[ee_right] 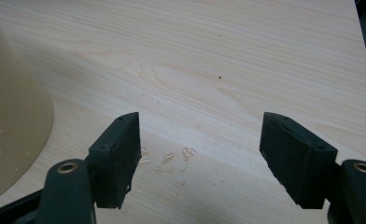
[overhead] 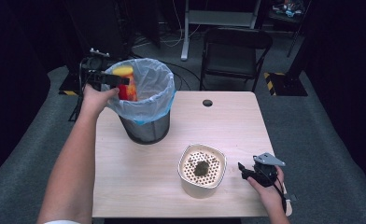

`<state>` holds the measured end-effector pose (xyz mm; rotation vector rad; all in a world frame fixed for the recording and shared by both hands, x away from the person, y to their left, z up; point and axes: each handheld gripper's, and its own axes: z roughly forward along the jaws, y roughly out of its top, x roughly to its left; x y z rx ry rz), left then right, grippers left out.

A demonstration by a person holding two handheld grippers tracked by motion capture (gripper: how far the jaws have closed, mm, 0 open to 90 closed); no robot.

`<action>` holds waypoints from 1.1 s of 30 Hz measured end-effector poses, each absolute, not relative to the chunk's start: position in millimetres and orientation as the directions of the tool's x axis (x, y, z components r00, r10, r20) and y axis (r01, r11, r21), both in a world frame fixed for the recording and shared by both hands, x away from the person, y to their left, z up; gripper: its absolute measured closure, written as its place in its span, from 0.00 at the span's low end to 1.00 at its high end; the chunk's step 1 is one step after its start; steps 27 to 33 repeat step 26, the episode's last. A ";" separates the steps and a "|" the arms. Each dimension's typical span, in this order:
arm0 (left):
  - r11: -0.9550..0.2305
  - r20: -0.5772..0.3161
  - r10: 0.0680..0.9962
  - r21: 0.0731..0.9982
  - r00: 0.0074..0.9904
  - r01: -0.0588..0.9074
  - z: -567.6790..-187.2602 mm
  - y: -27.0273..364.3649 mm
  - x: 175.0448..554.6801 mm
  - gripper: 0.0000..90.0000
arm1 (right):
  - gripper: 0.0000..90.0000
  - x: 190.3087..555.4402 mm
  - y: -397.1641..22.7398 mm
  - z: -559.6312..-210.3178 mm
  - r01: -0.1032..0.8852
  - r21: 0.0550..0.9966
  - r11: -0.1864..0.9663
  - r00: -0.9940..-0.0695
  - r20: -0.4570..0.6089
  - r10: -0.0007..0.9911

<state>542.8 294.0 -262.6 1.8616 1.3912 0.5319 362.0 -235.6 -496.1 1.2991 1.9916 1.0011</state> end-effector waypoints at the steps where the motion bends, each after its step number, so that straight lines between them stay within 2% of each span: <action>1: -0.154 -0.085 0.938 0.766 0.336 0.624 -261.1 293.9 537.8 0.16 | 0.32 361.4 -234.9 -495.7 0.513 0.821 0.251 -0.383 -0.043 0.923; 7: -0.187 -0.054 0.928 0.789 0.369 0.585 -250.6 303.3 515.2 0.20 | 0.32 361.1 -233.8 -496.3 0.514 0.817 0.262 -0.383 -0.055 0.922; 9: -0.154 -0.076 0.931 0.803 0.356 0.575 -245.5 307.8 505.9 0.23 | 0.32 361.1 -233.3 -496.4 0.511 0.819 0.261 -0.384 -0.055 0.922; 14: -0.172 -0.080 0.920 0.799 0.385 0.576 -241.1 314.9 489.4 0.25 | 0.32 361.0 -232.2 -495.9 0.510 0.818 0.265 -0.386 -0.057 0.921; 18: -0.182 -0.092 0.902 0.804 0.421 0.566 -247.7 319.7 471.8 0.28 | 0.32 360.5 -231.8 -495.4 0.511 0.818 0.263 -0.380 -0.060 0.923; 25: -0.209 -0.125 0.845 0.818 0.520 0.536 -287.8 322.8 427.3 0.29 | 0.32 359.2 -231.7 -495.2 0.517 0.818 0.252 -0.369 -0.053 0.928; 33: -0.209 -0.125 0.845 0.818 0.520 0.536 -287.8 322.8 427.3 0.29 | 0.32 359.2 -231.7 -495.2 0.517 0.818 0.252 -0.369 -0.053 0.928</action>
